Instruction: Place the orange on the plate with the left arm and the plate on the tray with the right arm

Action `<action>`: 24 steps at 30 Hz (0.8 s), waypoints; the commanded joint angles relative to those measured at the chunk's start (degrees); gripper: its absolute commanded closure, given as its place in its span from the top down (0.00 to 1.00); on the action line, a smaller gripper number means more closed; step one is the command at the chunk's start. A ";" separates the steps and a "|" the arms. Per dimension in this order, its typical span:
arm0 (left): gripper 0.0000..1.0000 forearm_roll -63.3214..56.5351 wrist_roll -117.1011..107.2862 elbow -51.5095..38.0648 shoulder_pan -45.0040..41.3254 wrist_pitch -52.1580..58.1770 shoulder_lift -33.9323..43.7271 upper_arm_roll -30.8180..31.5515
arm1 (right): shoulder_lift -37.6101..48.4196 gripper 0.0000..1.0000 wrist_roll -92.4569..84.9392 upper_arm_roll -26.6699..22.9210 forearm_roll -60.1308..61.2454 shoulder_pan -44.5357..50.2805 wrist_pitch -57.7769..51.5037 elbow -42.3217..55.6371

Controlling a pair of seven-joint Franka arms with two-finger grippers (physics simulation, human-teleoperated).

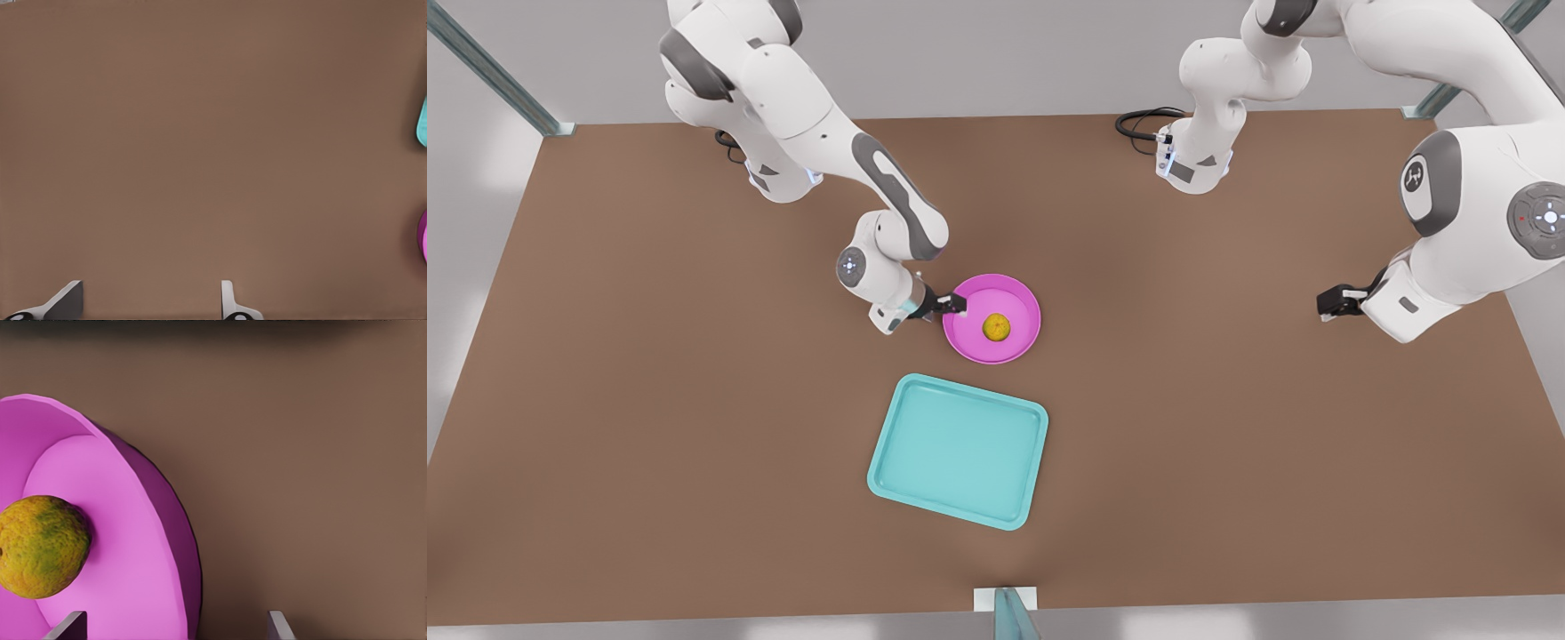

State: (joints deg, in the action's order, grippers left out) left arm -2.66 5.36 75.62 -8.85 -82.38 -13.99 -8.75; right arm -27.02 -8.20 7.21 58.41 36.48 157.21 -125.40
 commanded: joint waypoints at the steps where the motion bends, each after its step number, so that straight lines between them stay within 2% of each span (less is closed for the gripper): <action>1: 1.00 -0.07 5.71 -0.03 0.07 -0.06 0.10 -0.03 | -0.13 1.00 -1.02 0.09 0.12 0.00 1.26 0.15; 3: 1.00 -0.07 5.71 -0.12 0.07 -0.06 0.10 -0.03 | -0.13 0.90 -1.02 0.35 0.21 0.09 1.26 0.24; 6: 1.00 -0.16 5.62 -0.12 0.06 -0.06 0.10 -0.03 | -0.75 0.80 -1.02 0.71 0.30 0.00 1.26 0.86; 9: 1.00 -0.16 5.62 -0.03 0.06 0.11 0.19 -0.03 | -1.28 0.60 -1.38 0.71 0.30 0.00 1.26 1.21; 12: 1.00 -0.16 5.62 -0.12 0.06 0.02 0.19 -0.03 | -1.80 0.51 -1.38 0.97 0.30 0.00 1.17 1.74; 17: 1.00 -0.16 5.62 -0.03 -0.02 0.02 0.19 -0.03 | -1.45 0.22 -2.25 0.97 0.30 -0.09 0.82 1.74; 22: 1.00 -0.16 5.62 -0.03 -0.02 0.20 0.19 -0.03 | -0.49 0.21 -3.40 1.06 0.39 -0.26 0.55 2.44; 24: 1.00 -0.16 5.62 -0.03 -0.02 0.11 0.19 -0.03 | 1.45 0.21 -2.69 0.88 0.65 -3.07 -6.21 6.48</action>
State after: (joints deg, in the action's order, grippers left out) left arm -2.78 9.51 75.61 -8.88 -82.32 -13.87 -8.77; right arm -26.27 -10.16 8.17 59.02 34.14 156.35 -119.92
